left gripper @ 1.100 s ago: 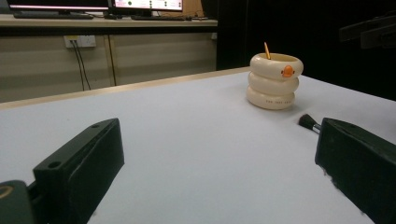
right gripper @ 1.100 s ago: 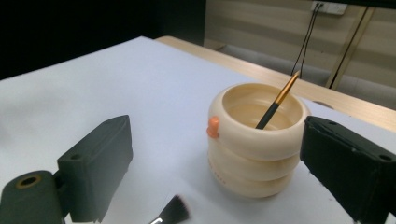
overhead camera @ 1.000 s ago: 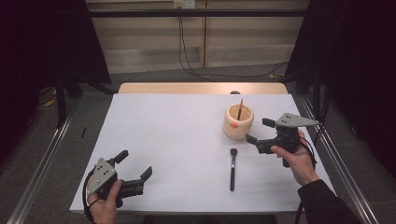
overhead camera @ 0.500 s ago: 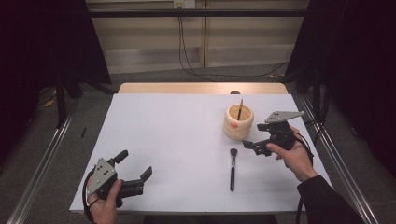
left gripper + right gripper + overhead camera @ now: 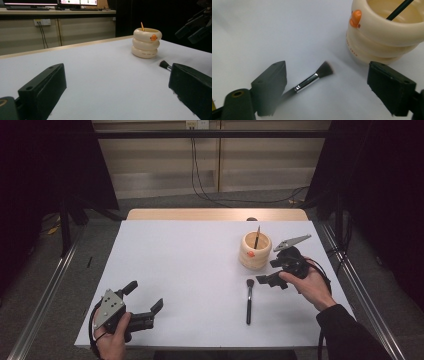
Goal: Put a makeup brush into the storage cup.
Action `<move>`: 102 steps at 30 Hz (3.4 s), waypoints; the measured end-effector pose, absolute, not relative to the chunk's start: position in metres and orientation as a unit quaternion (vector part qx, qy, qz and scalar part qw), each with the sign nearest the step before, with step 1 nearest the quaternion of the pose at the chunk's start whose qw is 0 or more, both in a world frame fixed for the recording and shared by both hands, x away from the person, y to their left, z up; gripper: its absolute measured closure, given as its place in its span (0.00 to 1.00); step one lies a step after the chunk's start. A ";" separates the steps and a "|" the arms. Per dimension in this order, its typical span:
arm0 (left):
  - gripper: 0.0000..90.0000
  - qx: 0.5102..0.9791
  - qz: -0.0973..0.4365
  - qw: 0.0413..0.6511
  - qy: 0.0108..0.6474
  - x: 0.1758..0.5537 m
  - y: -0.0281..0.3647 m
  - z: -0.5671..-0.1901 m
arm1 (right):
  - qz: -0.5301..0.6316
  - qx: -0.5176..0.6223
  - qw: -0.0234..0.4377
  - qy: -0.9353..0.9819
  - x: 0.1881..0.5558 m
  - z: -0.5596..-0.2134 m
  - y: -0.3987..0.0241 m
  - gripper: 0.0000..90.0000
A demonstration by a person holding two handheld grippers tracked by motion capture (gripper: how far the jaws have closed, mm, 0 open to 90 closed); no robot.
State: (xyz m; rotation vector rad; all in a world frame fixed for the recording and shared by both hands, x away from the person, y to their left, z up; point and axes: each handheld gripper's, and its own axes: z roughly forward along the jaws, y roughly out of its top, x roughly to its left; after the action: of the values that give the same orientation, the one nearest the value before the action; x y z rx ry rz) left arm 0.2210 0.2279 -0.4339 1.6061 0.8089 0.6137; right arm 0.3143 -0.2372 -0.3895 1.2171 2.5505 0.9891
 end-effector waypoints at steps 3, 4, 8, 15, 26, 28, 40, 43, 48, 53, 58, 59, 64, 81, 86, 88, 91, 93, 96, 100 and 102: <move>0.01 0.689 0.262 0.581 0.346 0.221 0.228 -0.434 | 0.305 0.404 0.062 0.860 0.316 -0.390 -0.233 0.19; 0.01 0.689 0.263 0.580 0.346 0.221 0.228 -0.434 | 0.295 0.401 0.059 0.866 0.316 -0.391 -0.232 0.20; 0.01 0.689 0.262 0.581 0.345 0.221 0.228 -0.434 | 0.265 0.396 0.040 0.878 0.319 -0.395 -0.224 0.20; 0.02 0.690 0.261 0.581 0.345 0.221 0.228 -0.434 | 0.218 0.396 0.023 0.892 0.325 -0.400 -0.211 0.24; 0.02 0.690 0.260 0.581 0.344 0.221 0.228 -0.434 | 0.171 0.414 0.007 0.894 0.331 -0.409 -0.195 0.31; 0.02 0.688 0.260 0.582 0.345 0.221 0.228 -0.434 | 0.167 0.414 0.008 0.895 0.331 -0.410 -0.194 0.31; 0.02 0.693 0.260 0.578 0.343 0.221 0.228 -0.434 | 0.157 0.472 -0.012 0.868 0.337 -0.422 -0.192 0.44; 0.02 0.694 0.260 0.578 0.342 0.221 0.228 -0.434 | 0.148 0.493 -0.018 0.857 0.338 -0.427 -0.189 0.47; 0.02 0.695 0.261 0.576 0.344 0.221 0.227 -0.434 | 0.151 0.512 -0.022 0.846 0.339 -0.430 -0.188 0.52; 0.02 0.694 0.262 0.576 0.343 0.221 0.228 -0.434 | 0.145 0.520 -0.027 0.841 0.340 -0.435 -0.186 0.55; 0.02 0.692 0.257 0.581 0.342 0.221 0.226 -0.434 | 0.139 0.529 -0.029 0.837 0.341 -0.438 -0.181 0.57; 0.02 0.692 0.257 0.581 0.342 0.221 0.226 -0.434 | 0.138 0.530 -0.031 0.836 0.341 -0.440 -0.180 0.57; 0.02 0.693 0.257 0.580 0.342 0.221 0.227 -0.435 | 0.128 0.531 -0.031 0.837 0.341 -0.444 -0.178 0.59; 0.02 0.695 0.258 0.578 0.341 0.222 0.226 -0.435 | 0.110 0.535 -0.013 0.837 0.341 -0.449 -0.179 0.82; 0.02 0.696 0.258 0.577 0.342 0.222 0.226 -0.435 | 0.109 0.524 -0.002 0.845 0.340 -0.450 -0.179 0.85; 0.02 0.695 0.259 0.577 0.342 0.222 0.226 -0.435 | 0.105 0.525 -0.001 0.845 0.340 -0.449 -0.178 0.85; 0.02 0.696 0.255 0.578 0.341 0.222 0.225 -0.435 | 0.107 0.521 -0.003 0.847 0.340 -0.449 -0.179 0.86; 0.02 0.697 0.255 0.578 0.340 0.222 0.225 -0.435 | 0.110 0.516 -0.003 0.850 0.339 -0.450 -0.178 0.86; 0.02 0.697 0.256 0.577 0.341 0.222 0.226 -0.435 | 0.108 0.512 0.002 0.852 0.339 -0.450 -0.177 0.86; 0.02 0.696 0.255 0.577 0.341 0.222 0.226 -0.435 | 0.109 0.507 0.003 0.855 0.338 -0.449 -0.177 0.87; 0.02 0.696 0.255 0.578 0.341 0.222 0.226 -0.435 | 0.111 0.511 0.000 0.852 0.339 -0.449 -0.178 0.87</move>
State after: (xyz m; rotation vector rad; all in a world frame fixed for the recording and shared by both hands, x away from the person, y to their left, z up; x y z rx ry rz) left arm 0.2216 0.2259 -0.4350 1.6293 0.7982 0.5963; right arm 0.3386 -0.1781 -0.4491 1.6070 2.6779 0.3480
